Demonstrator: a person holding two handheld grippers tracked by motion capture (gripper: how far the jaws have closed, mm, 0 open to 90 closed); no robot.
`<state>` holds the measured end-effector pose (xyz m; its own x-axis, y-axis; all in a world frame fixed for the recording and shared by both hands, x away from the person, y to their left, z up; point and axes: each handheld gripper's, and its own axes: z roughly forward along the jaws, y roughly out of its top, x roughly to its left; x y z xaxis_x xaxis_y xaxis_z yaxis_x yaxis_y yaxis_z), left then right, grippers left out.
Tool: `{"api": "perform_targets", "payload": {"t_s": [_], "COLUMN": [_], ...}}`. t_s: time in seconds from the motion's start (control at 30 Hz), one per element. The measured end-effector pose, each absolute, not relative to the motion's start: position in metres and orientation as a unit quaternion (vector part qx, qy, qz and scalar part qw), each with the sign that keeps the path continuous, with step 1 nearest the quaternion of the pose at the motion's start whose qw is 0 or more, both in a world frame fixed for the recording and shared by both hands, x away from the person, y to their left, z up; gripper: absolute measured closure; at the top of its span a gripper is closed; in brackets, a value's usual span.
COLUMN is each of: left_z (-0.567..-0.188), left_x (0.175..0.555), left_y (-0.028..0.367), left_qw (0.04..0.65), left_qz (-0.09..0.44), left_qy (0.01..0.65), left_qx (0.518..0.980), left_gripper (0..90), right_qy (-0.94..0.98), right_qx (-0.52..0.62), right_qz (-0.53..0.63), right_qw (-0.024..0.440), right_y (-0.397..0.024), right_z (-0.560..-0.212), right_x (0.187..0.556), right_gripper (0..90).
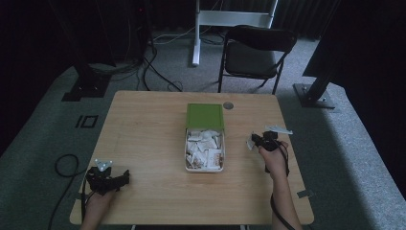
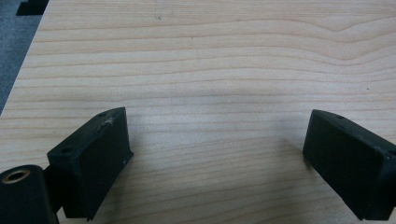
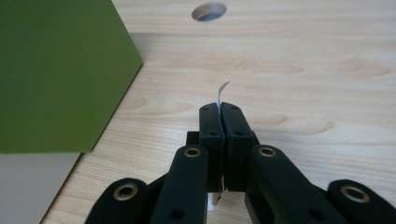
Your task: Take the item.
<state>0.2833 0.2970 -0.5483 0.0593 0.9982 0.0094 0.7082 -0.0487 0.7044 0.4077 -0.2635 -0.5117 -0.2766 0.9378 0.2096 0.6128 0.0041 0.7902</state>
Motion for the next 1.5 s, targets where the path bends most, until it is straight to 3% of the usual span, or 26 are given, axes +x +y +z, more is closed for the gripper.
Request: {"api": "perform_targets", "payload": {"t_s": [0.37,0.83,1.0,1.5], "left_z": [-0.548,-0.548,-0.548,-0.548], "left_x": [0.283,0.283,0.283,0.283], "left_y": [0.297,0.297,0.297,0.297], "left_qw": [0.274,0.274,0.274,0.274], "left_qz": [0.264,0.264,0.264,0.264], "left_qy": [0.633,0.633,0.633,0.633], "left_qx": [0.674,0.674,0.674,0.674], "left_gripper": [8.3,8.3,8.3,8.3], "right_qy": [0.685,0.685,0.654,0.657], "right_qx": [0.591,0.603,0.624,0.617], "right_qz": [0.375,0.337,0.340,0.340], "right_qw": [0.205,0.234,0.258,0.268], "right_y": [-0.279,-0.296,-0.302,-0.307], "right_z": [-0.530,-0.536,-0.530,-0.531], "right_x": [0.424,0.429,0.426,0.388], "right_gripper": [81.9,32.5,21.1,18.2]}}
